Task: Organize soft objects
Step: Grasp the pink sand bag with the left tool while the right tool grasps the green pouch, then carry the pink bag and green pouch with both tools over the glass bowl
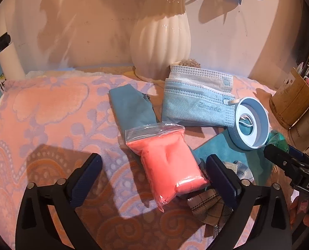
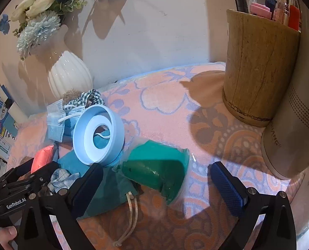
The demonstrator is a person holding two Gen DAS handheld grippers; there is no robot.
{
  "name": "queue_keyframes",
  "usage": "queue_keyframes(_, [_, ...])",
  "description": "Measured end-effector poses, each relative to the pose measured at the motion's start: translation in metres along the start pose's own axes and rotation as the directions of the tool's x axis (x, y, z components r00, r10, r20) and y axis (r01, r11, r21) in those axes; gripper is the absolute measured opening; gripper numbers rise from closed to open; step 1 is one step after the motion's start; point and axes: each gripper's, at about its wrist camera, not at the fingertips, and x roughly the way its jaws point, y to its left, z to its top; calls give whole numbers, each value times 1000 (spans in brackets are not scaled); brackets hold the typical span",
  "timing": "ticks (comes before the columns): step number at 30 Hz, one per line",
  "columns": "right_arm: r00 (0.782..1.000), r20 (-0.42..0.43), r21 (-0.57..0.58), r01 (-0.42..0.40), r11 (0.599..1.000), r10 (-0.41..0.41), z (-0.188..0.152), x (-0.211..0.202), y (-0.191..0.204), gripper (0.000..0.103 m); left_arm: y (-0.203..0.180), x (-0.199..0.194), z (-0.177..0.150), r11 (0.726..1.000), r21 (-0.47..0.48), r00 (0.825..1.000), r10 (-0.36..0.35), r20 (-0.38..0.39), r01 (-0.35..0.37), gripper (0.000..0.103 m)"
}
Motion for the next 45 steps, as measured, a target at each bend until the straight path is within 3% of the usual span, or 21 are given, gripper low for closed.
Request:
queue_keyframes(4, [1000, 8, -1, 7, 1000, -7, -3, -2, 0, 103, -5, 3, -1, 999, 26, 999, 32, -11, -32, 102])
queue_keyframes(6, [998, 15, -18, 58, 998, -57, -4, -5, 4, 94, -5, 3, 0, 1000, 17, 1000, 22, -5, -22, 101])
queue_keyframes(7, [997, 19, -24, 70, 997, -70, -5, -6, 6, 82, -2, 0, 0, 1000, 4, 1000, 11, 8, -11, 97])
queue_keyframes(8, [998, 28, -29, 65, 997, -64, -5, -8, 7, 73, 0, -3, 0, 1000, -10, 1000, 7, 27, -7, 74])
queue_keyframes(10, [998, 37, -29, 41, 999, -40, -6, -10, 7, 60, 3, -8, -1, 999, -20, 998, -28, 51, 29, 47])
queue_keyframes(11, [999, 43, -23, 30, 999, -29, -6, -11, 5, 59, 3, -8, -1, 998, -15, 997, -57, 50, 58, 44])
queue_keyframes(17, [997, 72, 29, -42, 999, 40, -8, -17, -5, 53, 1, -10, -1, 999, -13, 997, -39, 60, 40, 37])
queue_keyframes(27, [988, 131, 52, -90, 995, 83, -8, -28, -9, 53, 2, -18, -3, 1000, -24, 994, -16, 106, 19, 34])
queue_keyframes(37, [978, 185, 3, -102, 995, 99, -11, -42, -1, 53, 4, -21, -2, 999, -35, 993, -1, 118, 5, 34])
queue_keyframes(45, [967, 210, -59, -135, 989, 145, -19, -53, 10, 53, 8, -32, -4, 997, -65, 983, 55, 176, -44, 34])
